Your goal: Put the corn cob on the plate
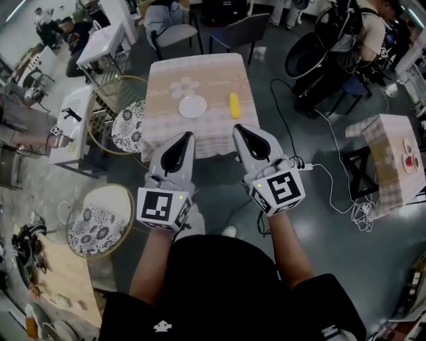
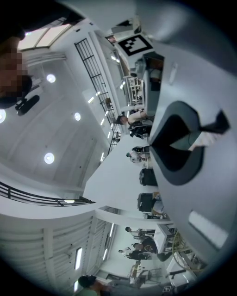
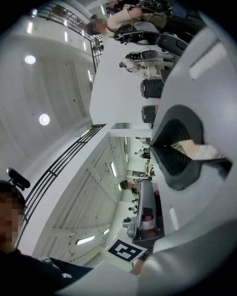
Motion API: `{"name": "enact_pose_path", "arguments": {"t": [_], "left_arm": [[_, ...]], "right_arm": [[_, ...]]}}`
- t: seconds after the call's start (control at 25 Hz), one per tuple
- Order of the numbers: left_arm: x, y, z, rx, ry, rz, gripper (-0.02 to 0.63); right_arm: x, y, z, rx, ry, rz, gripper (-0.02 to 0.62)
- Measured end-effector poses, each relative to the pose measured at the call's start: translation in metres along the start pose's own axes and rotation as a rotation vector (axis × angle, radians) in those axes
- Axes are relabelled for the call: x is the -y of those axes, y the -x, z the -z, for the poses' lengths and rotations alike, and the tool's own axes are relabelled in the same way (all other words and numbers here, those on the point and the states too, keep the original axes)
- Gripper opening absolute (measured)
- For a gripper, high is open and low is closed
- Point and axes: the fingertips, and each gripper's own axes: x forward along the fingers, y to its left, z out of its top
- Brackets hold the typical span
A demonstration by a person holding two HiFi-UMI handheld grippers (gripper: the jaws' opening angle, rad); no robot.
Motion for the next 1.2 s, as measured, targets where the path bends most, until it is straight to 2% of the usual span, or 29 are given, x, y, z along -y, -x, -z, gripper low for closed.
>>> {"name": "enact_pose_path", "arguments": {"t": [0.24, 0.84, 1.2], "left_arm": [[-0.031, -0.019, 0.005, -0.014, 0.015, 0.004, 0.008], [-0.103, -0.061, 0.006, -0.006, 0.027, 0.04, 0.008], [-0.134, -0.071, 0.01, 0.007, 0.084, 0.082, 0.008]], "right_arm": [[0.005, -0.031, 0.003, 0.005, -0.017, -0.005, 0.002], [0.027, -0.105, 0.005, 0.003, -0.042, 0.058, 0.002], [0.029, -0.133, 0.014, -0.023, -0.043, 0.107, 0.002]]}}
